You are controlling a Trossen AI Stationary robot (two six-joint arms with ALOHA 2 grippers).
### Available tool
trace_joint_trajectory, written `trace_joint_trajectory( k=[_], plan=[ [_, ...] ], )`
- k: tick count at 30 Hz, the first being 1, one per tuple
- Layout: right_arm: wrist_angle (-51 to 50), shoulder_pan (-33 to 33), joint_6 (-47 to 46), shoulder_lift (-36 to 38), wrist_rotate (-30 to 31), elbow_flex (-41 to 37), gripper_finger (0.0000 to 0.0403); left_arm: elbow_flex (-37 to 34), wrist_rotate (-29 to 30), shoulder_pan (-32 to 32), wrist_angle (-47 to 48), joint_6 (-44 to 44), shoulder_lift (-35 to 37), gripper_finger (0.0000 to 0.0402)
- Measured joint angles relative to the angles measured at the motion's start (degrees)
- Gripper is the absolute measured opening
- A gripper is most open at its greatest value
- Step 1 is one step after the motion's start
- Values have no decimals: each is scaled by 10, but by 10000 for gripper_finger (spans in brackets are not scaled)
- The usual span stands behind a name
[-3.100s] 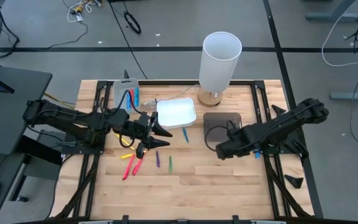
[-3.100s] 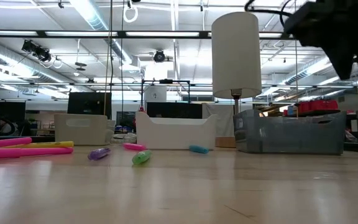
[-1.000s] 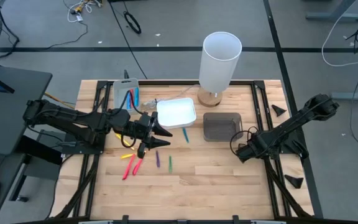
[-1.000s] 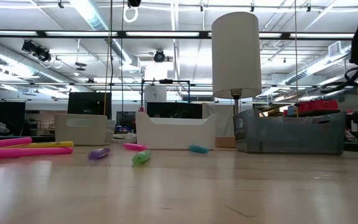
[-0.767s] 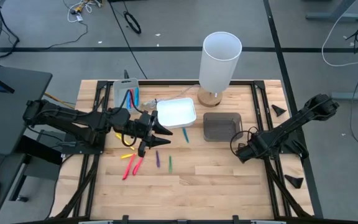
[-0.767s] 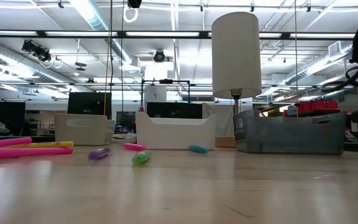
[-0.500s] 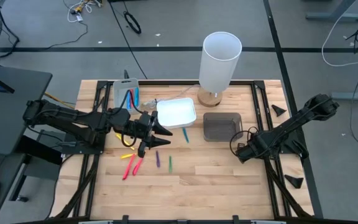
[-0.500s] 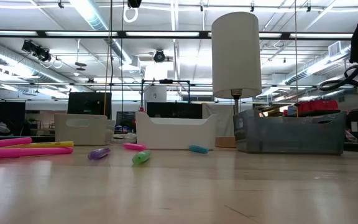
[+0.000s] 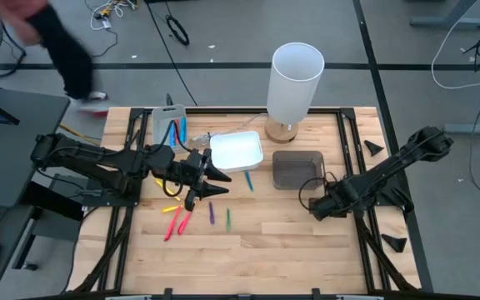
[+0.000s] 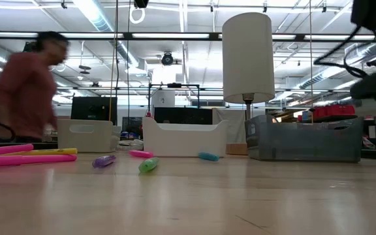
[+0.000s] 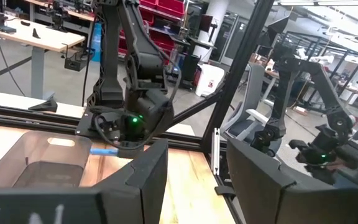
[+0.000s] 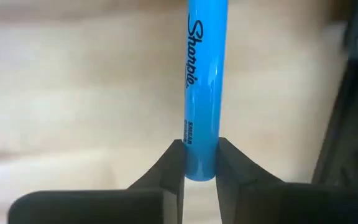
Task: Pick & Place Markers
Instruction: Put the blue highlighter pen into the gray bin
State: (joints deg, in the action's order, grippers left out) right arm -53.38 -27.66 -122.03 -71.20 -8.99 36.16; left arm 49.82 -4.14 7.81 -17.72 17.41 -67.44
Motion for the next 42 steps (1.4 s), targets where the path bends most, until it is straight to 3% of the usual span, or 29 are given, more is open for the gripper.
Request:
trace_joint_trajectory(
  k=[10, 20, 29, 42],
  plan=[
    [78, 0, 109, 0, -60, 64, 50, 0, 0, 0, -14, 47, 0, 172],
    [176, 1, 235, 1, -91, 69, 51, 0, 5, -8, -24, 51, 0, 172],
    [218, 10, 431, 1, -20, 69, 51, 0, 5, -32, -50, 90, 0, 172],
    [408, 63, 685, 1, 63, 69, 51, 0, 23, -33, -50, 111, 0, 172]
  ],
)
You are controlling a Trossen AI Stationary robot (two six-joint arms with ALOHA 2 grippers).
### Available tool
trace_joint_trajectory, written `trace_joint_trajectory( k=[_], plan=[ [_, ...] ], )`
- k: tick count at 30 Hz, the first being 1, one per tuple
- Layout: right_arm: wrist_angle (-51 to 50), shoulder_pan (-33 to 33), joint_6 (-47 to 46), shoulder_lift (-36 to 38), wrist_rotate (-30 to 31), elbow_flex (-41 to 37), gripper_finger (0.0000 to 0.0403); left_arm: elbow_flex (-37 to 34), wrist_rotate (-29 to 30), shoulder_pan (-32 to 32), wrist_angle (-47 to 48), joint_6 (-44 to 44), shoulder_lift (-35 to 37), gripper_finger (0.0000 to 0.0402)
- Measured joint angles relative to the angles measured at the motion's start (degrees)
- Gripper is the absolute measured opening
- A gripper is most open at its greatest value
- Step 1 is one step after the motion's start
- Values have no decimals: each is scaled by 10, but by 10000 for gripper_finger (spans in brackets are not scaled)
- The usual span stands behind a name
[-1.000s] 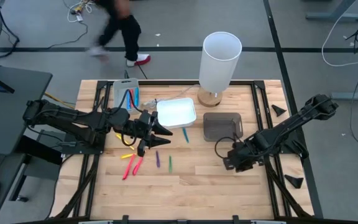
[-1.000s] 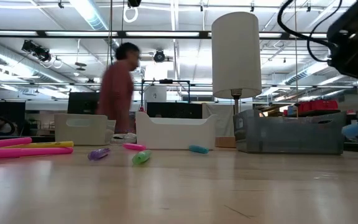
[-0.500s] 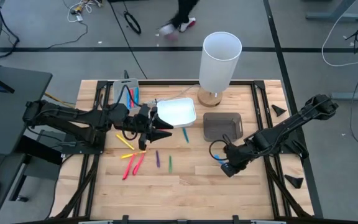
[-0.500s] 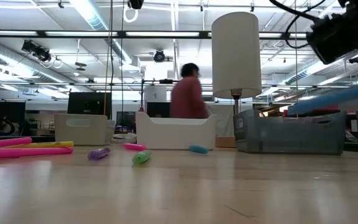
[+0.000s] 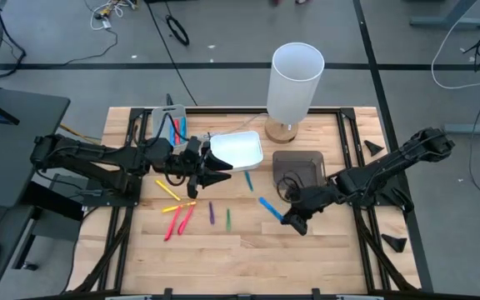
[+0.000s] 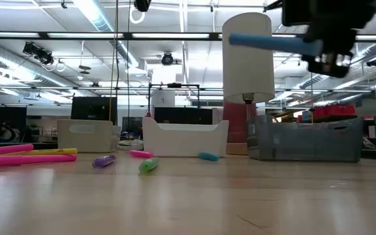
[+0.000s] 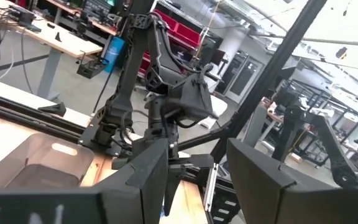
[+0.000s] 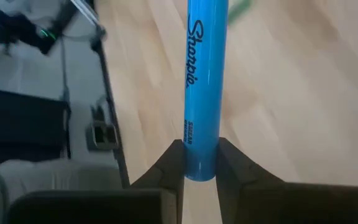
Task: Pick & Place Markers
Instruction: Put the blue highlighter pen into the gray bin
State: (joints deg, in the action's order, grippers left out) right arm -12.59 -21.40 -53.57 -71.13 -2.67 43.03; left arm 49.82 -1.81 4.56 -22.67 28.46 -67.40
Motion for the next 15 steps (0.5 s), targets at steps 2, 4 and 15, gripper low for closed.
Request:
trace_joint_trajectory(
  k=[2, 4, 15],
  plan=[
    [29, 10, 20, 0, 15, 0, 51, 0, 3, 0, 0, 8, 0, 172],
    [59, 19, 41, 0, 31, 0, 51, 0, 4, 0, 0, 10, 0, 172],
    [238, 42, 167, 0, 103, 0, 51, 0, 3, 2, 0, 11, 0, 172]
  ],
)
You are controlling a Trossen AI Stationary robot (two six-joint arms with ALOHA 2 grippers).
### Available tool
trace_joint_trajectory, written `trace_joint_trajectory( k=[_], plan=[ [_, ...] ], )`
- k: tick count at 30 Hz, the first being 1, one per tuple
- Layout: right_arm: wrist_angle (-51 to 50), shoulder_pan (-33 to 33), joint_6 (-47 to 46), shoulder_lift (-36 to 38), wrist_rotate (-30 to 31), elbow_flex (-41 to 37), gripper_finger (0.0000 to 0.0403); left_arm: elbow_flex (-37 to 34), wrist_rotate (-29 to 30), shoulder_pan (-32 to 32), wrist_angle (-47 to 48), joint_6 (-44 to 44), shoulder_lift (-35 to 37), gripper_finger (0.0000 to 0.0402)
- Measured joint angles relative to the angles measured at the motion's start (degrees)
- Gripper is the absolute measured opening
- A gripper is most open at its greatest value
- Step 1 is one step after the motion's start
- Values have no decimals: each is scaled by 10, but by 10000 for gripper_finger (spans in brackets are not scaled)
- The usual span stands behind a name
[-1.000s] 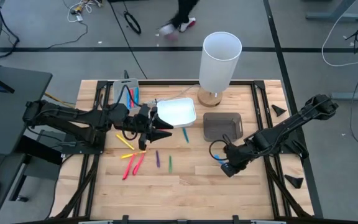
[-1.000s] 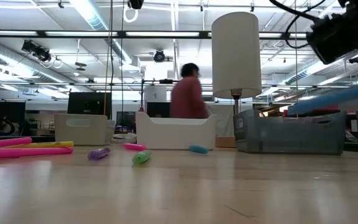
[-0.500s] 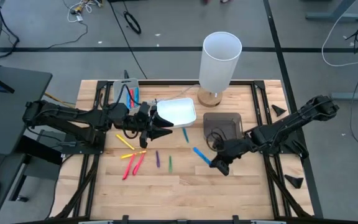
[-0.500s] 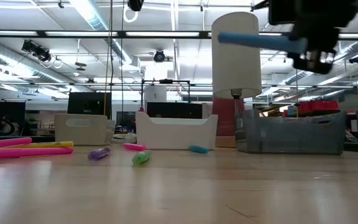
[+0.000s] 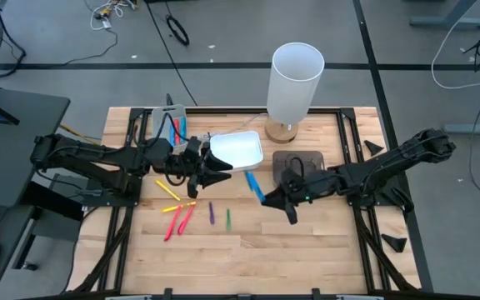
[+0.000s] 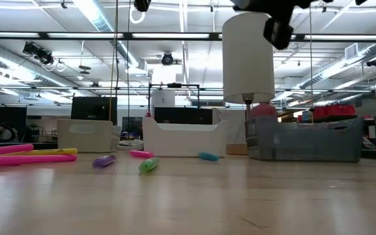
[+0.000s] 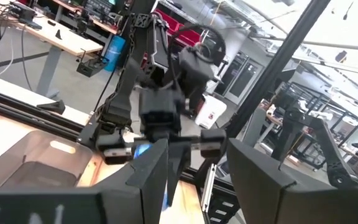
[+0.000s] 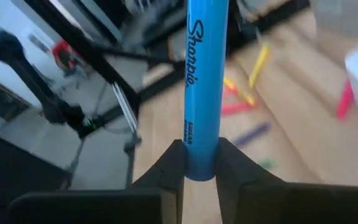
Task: Pick & Place Markers
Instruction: Put the blue highlighter pen into the gray bin
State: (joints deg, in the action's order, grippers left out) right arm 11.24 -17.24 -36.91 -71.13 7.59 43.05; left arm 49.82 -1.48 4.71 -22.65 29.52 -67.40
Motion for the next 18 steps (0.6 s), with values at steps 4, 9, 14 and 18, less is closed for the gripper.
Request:
trace_joint_trajectory(
  k=[4, 9, 14, 18],
  plan=[
    [68, 3, 19, 0, 16, 0, 51, 0, 0, 0, 0, -1, 0, 172],
    [150, 5, 40, 0, 38, 0, 51, 0, 0, 0, 0, -1, 0, 172],
    [197, 11, 50, 1, 40, 0, 51, 0, 0, 0, 2, -1, 0, 172],
    [218, 13, 51, 1, 40, 0, 51, 0, 0, 0, 2, 0, 0, 172]
  ],
)
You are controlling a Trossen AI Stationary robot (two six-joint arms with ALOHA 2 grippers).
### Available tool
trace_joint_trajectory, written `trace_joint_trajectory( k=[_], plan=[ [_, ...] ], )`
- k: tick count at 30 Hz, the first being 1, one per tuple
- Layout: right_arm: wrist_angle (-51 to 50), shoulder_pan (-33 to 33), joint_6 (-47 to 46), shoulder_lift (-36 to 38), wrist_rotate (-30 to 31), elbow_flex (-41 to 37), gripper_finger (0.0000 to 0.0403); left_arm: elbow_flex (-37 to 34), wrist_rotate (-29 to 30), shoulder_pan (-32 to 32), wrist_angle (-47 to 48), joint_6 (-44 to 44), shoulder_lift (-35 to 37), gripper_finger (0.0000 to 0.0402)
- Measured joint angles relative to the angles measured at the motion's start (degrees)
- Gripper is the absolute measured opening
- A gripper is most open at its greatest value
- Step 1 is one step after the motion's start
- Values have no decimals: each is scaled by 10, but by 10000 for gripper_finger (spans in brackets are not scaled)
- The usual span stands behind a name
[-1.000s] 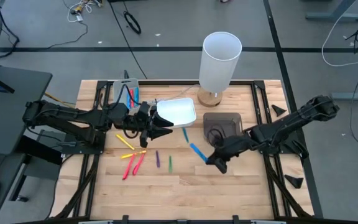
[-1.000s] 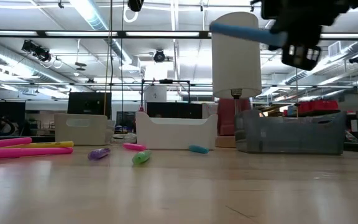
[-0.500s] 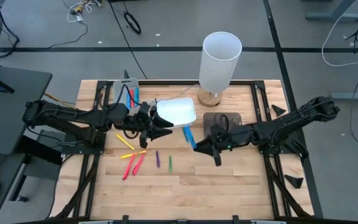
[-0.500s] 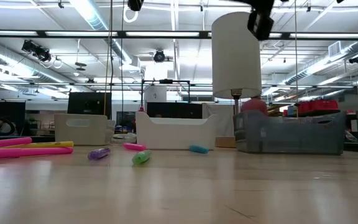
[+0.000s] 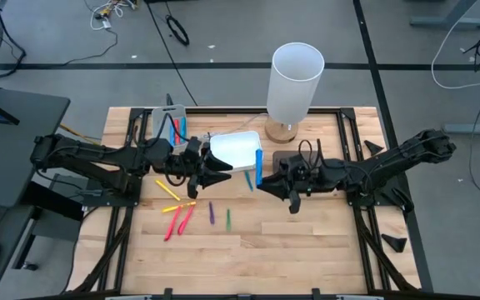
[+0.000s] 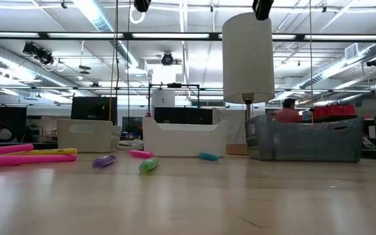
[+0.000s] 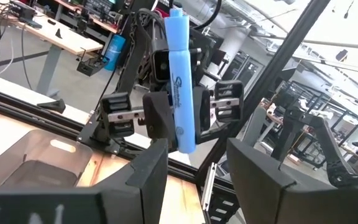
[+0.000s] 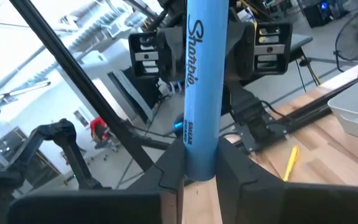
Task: Pick & Place Markers
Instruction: Put the blue highlighter pen into the gray bin
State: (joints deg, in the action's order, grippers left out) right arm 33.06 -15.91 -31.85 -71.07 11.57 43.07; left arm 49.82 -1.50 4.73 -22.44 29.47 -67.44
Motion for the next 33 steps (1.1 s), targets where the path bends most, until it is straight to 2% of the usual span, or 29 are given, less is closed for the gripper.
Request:
trace_joint_trajectory(
  k=[6, 16, 24, 33],
  plan=[
    [1, 5, -17, 0, -1, 0, 51, 0, 0, 0, 0, 42, 0, 172],
    [-17, 27, -35, 0, 0, 4, 50, 0, 28, 0, 1, 30, -2, 172],
    [-156, 44, 16, -32, -11, 104, 49, 0, 54, 0, 2, 24, -2, 172],
    [-161, 73, 25, -99, -62, 168, 48, 2, 63, 7, 2, -1, -2, 172]
  ],
)
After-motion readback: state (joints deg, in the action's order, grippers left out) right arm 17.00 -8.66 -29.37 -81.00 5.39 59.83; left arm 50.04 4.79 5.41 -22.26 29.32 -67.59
